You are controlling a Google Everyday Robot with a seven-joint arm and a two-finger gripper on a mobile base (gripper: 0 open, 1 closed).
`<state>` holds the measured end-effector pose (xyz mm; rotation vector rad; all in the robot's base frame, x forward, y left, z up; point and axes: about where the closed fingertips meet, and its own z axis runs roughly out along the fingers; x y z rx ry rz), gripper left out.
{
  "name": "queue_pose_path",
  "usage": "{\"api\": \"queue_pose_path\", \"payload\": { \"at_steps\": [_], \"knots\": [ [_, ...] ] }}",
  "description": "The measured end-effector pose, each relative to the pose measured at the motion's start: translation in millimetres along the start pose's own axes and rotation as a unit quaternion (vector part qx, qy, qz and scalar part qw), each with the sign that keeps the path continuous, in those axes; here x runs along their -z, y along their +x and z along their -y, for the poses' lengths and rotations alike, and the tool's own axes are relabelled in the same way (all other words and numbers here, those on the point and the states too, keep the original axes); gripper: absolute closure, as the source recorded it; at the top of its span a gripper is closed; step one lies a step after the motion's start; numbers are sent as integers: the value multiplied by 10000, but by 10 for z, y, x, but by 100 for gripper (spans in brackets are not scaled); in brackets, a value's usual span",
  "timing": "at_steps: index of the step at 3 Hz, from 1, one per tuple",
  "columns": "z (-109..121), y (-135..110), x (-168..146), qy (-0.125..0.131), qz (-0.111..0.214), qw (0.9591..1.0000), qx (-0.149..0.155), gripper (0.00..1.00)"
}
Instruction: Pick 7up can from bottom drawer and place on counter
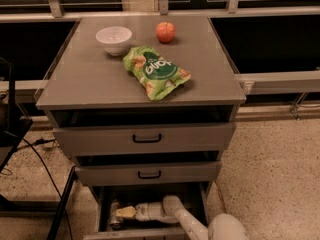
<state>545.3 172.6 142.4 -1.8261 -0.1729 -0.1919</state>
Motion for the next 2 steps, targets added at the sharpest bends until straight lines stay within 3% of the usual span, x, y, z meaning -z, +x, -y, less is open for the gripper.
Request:
{"api": "queue_pose_path", "payload": {
  "at_steps": [2],
  "knots": [
    [23, 5, -44, 72, 10, 10000, 33, 40]
  ]
}}
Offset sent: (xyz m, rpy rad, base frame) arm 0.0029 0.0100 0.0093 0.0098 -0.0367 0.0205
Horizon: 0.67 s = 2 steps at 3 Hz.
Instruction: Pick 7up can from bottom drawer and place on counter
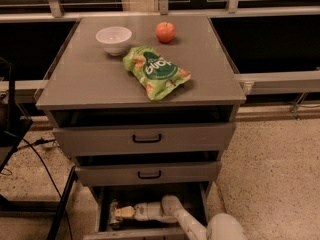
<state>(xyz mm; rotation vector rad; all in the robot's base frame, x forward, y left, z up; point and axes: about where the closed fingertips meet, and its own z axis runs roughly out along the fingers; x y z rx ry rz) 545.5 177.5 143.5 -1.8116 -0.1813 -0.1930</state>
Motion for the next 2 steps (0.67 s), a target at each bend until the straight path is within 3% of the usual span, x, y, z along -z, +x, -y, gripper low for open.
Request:
{"api": "queue_pose_path", "payload": {
  "at_steps": [2],
  "knots": [
    [67, 0, -130, 70, 125, 9999, 60, 44]
  ]
}}
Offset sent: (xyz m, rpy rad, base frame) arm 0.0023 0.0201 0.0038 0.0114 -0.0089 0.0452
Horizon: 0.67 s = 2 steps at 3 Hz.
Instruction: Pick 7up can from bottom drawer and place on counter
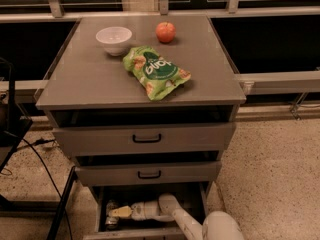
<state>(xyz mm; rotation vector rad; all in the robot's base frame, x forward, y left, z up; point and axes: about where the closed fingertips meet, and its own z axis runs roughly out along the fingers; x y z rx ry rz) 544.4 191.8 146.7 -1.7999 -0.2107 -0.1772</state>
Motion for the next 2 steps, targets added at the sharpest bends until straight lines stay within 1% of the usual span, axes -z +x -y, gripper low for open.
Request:
{"api": "queue_pose_path", "payload": {
  "at_steps": [2],
  "knots": [
    [18, 2, -195, 125, 163, 9998, 4, 44]
  ]
}}
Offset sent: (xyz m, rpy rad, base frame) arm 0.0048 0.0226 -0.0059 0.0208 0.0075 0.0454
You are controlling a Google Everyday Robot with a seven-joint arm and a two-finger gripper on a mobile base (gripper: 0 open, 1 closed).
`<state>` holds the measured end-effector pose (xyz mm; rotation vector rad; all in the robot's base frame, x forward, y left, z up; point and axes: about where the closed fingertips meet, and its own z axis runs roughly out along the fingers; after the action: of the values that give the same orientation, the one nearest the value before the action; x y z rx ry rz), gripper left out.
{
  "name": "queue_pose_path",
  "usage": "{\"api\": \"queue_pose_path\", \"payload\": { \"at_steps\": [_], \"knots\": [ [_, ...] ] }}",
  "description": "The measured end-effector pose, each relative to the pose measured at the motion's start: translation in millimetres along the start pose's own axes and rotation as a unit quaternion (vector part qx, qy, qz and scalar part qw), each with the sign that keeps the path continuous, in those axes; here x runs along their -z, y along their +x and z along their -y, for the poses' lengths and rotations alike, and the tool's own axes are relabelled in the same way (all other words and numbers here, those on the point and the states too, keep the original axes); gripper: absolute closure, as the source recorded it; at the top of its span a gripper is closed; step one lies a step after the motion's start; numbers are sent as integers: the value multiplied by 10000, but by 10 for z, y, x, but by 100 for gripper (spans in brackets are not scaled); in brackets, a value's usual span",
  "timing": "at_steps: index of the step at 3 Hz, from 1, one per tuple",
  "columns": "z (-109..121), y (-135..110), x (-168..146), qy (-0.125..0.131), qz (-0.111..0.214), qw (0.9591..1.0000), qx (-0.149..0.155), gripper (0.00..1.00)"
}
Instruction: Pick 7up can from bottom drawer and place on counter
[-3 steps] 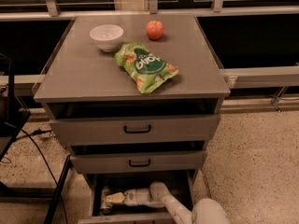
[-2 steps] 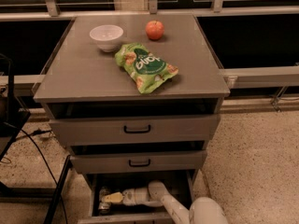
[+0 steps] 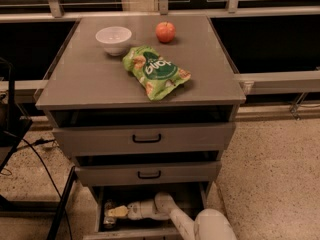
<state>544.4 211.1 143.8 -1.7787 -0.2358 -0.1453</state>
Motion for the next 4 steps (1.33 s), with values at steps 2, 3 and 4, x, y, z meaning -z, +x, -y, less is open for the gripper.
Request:
{"api": "queue_pose_path", "payload": {
  "at_steps": [2, 3, 4],
  "knots": [
    [51, -48, -199, 160, 169, 9997, 18, 44],
    [87, -62, -272, 229, 226, 9995, 43, 45],
    [108, -77, -328, 262, 278, 9992, 63, 61]
  ]
}}
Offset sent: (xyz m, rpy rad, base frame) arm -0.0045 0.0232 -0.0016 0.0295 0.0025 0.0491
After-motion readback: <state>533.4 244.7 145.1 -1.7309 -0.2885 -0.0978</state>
